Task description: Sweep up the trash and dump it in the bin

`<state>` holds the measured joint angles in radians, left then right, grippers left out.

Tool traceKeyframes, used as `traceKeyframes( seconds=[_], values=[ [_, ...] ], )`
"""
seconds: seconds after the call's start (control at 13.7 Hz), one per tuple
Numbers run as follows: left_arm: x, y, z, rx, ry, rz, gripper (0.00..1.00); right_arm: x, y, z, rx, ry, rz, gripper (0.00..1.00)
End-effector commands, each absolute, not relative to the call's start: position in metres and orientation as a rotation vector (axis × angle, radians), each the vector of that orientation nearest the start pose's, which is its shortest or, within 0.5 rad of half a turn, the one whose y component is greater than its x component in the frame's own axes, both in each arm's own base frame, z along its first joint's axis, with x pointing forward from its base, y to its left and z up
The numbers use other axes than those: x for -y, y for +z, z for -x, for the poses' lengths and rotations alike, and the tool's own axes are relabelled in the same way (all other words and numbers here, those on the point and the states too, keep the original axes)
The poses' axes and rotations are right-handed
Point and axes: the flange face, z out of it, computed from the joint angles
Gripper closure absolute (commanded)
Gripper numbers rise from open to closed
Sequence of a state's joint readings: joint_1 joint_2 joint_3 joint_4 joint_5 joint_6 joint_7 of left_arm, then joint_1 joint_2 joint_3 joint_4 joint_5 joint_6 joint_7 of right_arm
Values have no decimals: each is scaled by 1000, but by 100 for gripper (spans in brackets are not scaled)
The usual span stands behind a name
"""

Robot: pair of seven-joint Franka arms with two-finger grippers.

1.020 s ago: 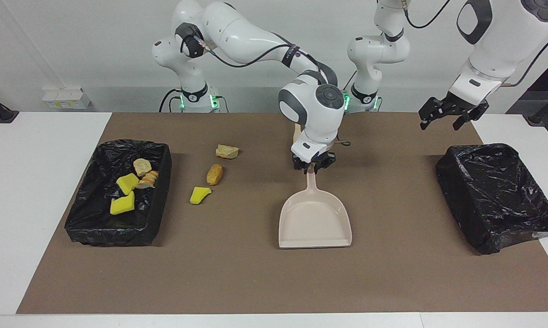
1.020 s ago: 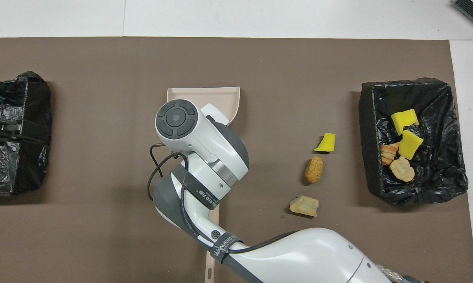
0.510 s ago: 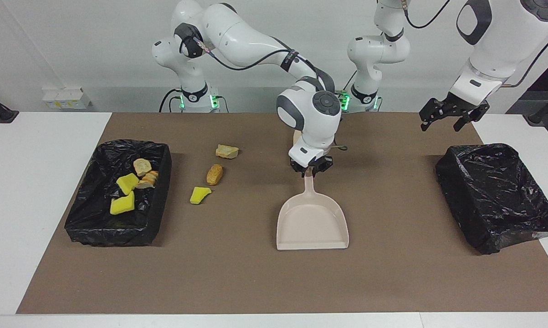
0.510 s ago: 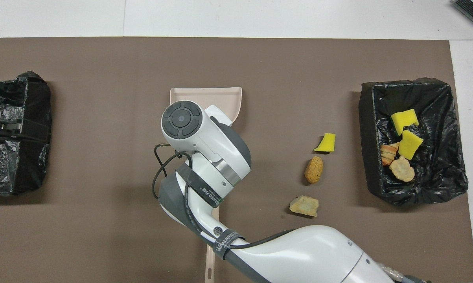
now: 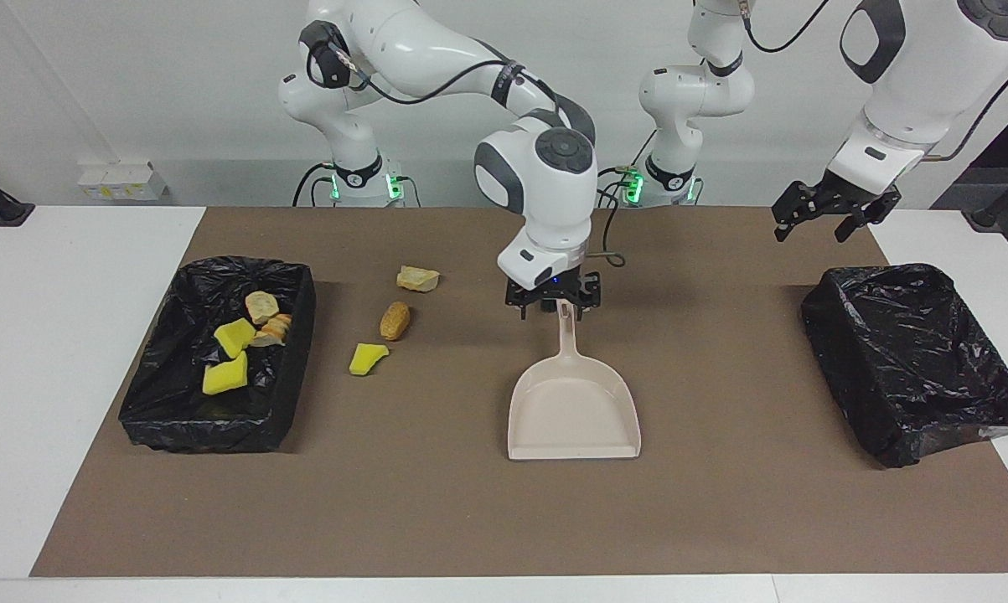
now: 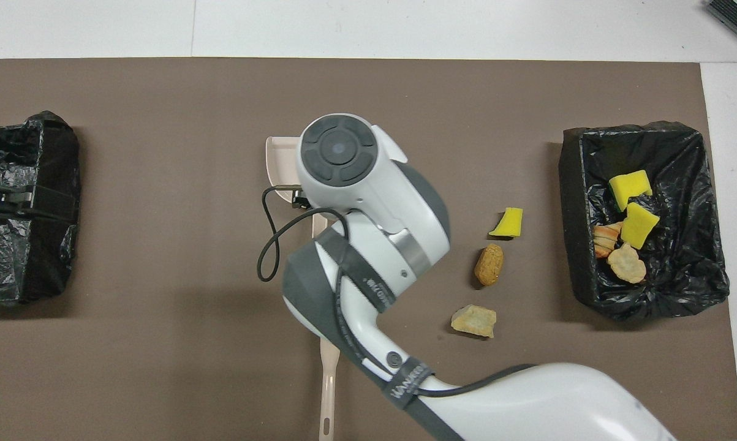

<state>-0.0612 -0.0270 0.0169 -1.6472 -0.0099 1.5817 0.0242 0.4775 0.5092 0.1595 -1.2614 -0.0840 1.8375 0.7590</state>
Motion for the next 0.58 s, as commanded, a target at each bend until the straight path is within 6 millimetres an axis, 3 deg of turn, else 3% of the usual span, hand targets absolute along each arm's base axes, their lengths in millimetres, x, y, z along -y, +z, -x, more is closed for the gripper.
traceKeyframes(
  seconds=[0.0,0.22,0.51],
  values=[
    [25,604,-538,-119,31,3128,0,-309,535,-582,-368,-114,3078,0],
    [26,604,-538,-121,33,3128,0,-222,595,-593,-431,-215,3057,0],
    [27,604,-538,-123,33,3128,0,-142,645,-567,-402,-141,3128,0]
  ],
)
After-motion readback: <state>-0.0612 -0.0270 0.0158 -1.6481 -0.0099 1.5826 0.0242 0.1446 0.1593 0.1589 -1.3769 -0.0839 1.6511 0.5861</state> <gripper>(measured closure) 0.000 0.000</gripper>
